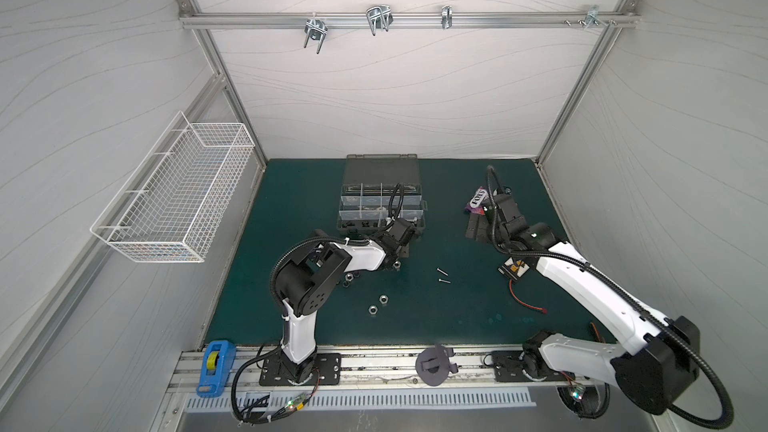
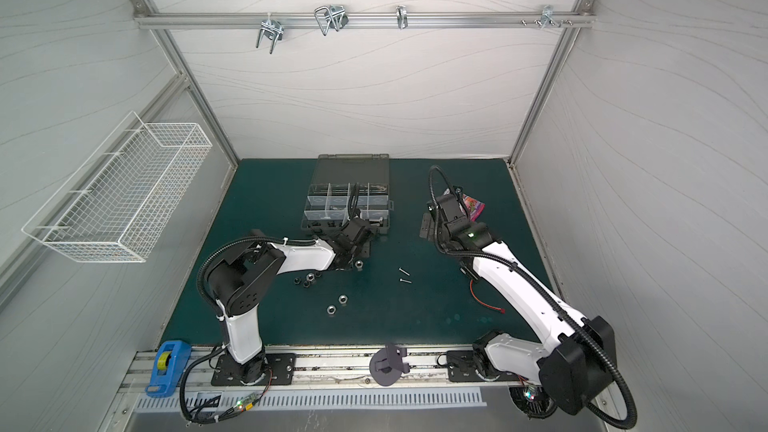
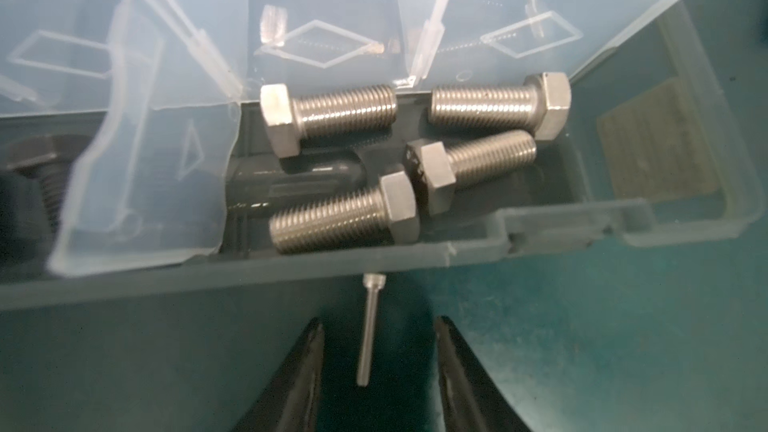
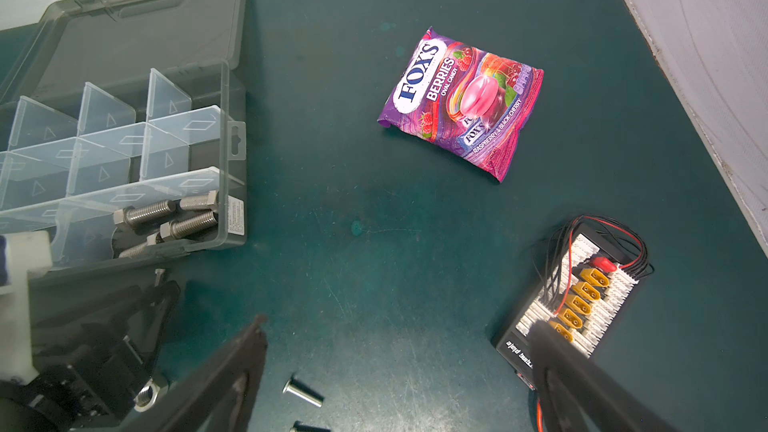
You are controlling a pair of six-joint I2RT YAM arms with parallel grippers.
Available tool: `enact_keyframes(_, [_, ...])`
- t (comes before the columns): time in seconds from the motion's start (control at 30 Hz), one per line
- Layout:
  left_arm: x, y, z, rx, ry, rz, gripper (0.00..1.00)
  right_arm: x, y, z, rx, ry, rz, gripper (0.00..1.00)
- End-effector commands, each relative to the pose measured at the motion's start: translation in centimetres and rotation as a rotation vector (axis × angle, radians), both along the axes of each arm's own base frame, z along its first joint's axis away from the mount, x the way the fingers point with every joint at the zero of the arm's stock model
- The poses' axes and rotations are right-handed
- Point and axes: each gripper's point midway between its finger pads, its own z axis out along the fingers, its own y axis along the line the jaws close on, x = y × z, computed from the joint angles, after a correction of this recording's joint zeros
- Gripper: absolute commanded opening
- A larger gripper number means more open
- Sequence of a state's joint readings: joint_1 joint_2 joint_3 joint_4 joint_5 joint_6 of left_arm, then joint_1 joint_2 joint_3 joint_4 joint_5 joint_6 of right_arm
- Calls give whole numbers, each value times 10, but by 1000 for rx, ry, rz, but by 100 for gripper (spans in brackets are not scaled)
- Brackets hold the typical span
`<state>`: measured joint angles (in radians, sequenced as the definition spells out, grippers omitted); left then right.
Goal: Sort the screws and nuts into containers
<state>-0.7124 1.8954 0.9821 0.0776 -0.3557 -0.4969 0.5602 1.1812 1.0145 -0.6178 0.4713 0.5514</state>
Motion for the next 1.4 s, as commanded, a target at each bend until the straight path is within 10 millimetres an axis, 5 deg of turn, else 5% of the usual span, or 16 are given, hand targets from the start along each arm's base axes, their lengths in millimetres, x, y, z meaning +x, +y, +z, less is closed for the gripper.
enact_keyframes(0.0, [7, -6, -2, 4, 7, -5, 44, 5, -2, 6, 0, -12, -18, 99])
enact_keyframes(0.63, [-2, 21, -22, 88, 136, 90, 31, 11, -4, 9, 4, -18, -35, 99])
enact_keyframes(0.8, [-6, 24, -24, 115, 164, 89, 17, 10, -5, 11, 3, -23, -41, 99])
enact_keyframes(1.37, [-18, 27, -20, 133, 174, 84, 0, 8, -9, 14, 4, -32, -53, 99])
